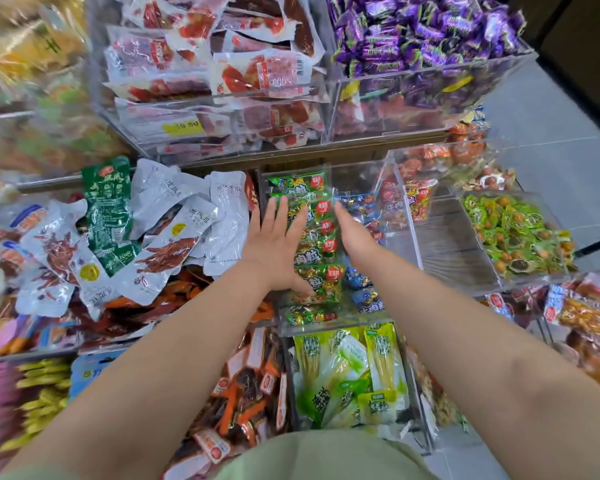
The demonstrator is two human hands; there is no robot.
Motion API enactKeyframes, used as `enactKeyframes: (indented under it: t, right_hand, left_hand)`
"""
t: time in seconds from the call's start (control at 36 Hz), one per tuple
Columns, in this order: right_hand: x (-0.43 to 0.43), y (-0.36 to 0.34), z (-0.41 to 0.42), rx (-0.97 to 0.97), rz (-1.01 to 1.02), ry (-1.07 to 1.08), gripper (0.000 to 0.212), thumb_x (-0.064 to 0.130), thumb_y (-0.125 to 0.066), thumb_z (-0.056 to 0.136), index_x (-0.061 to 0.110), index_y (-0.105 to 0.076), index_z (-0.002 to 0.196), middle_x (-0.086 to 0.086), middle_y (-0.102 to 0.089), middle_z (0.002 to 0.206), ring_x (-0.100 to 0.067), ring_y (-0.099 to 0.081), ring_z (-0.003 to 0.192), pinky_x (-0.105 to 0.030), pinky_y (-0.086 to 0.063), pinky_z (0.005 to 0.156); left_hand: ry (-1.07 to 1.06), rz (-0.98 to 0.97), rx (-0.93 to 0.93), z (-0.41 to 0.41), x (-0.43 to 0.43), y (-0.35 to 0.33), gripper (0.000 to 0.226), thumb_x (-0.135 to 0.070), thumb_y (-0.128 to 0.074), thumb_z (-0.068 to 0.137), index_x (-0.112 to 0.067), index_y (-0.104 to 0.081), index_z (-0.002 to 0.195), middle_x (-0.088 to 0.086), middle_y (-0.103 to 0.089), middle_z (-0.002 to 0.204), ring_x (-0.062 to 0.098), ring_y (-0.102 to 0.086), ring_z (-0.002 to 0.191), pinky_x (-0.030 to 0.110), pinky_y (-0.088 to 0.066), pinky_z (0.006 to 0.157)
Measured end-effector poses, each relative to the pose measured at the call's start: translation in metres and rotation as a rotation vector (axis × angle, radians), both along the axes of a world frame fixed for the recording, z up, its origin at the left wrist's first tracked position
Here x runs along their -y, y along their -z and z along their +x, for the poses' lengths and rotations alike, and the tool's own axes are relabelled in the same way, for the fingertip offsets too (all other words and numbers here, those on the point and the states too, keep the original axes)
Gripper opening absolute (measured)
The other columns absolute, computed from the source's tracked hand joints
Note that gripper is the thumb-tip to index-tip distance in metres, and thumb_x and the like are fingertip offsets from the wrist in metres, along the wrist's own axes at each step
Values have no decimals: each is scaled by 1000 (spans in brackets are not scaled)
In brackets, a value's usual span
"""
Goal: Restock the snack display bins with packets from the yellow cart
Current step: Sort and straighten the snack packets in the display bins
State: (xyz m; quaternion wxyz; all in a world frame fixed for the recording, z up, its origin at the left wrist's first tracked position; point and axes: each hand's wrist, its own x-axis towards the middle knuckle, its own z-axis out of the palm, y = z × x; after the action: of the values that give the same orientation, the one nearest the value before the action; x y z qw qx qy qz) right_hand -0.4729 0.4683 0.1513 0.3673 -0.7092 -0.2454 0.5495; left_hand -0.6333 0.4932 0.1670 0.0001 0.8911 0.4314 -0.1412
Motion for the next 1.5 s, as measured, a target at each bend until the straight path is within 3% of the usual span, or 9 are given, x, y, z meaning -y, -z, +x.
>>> enactKeyframes:
  t: [0.22, 0.61, 0.86, 1.0, 1.06, 1.17, 1.28, 1.36, 1.5]
  right_hand:
    - [-23, -6, 24, 133, -75, -22, 68, 66, -23, 91, 25, -35, 144, -4, -32, 151, -27, -32, 137, -45, -23, 110]
    - [-31, -17, 20, 169, 4, 8, 63, 54, -27, 97, 14, -31, 146, -6, -33, 151, -27, -32, 136, -40, -25, 109]
    - [53, -9, 42, -18, 209, 285, 11, 16, -52, 94, 16, -61, 88, -3, -63, 83, -13, -58, 72, -25, -49, 72]
    - [112, -17, 41, -81, 258, 432, 16, 8, -51, 93, 13, -60, 80, 1, -59, 65, -11, -54, 60, -20, -45, 57]
    - [137, -18, 38, -85, 259, 495, 17, 7, -49, 94, 12, -58, 79, -3, -56, 66, -14, -52, 59, -23, -43, 57]
    - [190, -4, 21, -111, 224, 668, 19, 3, -50, 93, 10, -56, 75, -7, -51, 65, -12, -47, 54, -20, -40, 51]
    - [263, 27, -5, -47, 29, 684, 30, 6, -47, 93, 14, -49, 65, -5, -44, 61, -13, -38, 51, -23, -28, 49]
    - [328, 53, -33, -79, -169, 727, 31, 9, -44, 96, 14, -45, 65, 0, -46, 52, -9, -41, 46, -20, -32, 47]
    - [450, 88, -95, -252, -406, 973, 11, 17, -49, 95, 14, -51, 85, -4, -54, 73, -13, -49, 62, -24, -39, 60]
  left_hand:
    - [49, -42, 22, -7, -4, 6, 132, -92, -52, 53, -30, 11, 152, 8, 3, 162, 24, 7, 149, 50, 12, 115]
    - [-22, -155, -103, 2, -6, -3, 135, -90, -56, 53, -35, 26, 146, 9, 28, 157, 26, 22, 146, 52, 4, 116]
    - [-46, -165, 40, -2, 16, -23, 124, -81, -60, 63, -34, 13, 151, 11, 22, 159, 28, 22, 146, 52, 5, 116]
    - [7, -21, 396, 10, 54, -40, 76, -59, -58, 85, -19, -35, 146, 14, -39, 146, 29, -33, 137, 43, -31, 110]
    - [-46, -130, 686, 17, 78, -40, 38, -36, -58, 91, -15, -58, 123, 5, -63, 112, 26, -55, 106, 37, -44, 90]
    - [-154, -581, 847, 29, 128, -23, 8, -18, -59, 92, -16, -62, 86, 1, -59, 72, 18, -53, 69, 29, -43, 68]
    - [-255, -997, 701, 29, 171, 12, 20, -16, -54, 95, -20, -57, 75, 0, -61, 71, 2, -55, 51, 17, -42, 53]
    - [-454, -1227, 503, 19, 201, 44, 16, -23, -52, 97, -19, -56, 82, 1, -61, 75, 13, -56, 63, 23, -42, 56]
    - [-546, -1322, 196, -15, 241, 94, 14, -21, -47, 98, -17, -54, 86, 4, -57, 78, 16, -53, 63, 24, -39, 60]
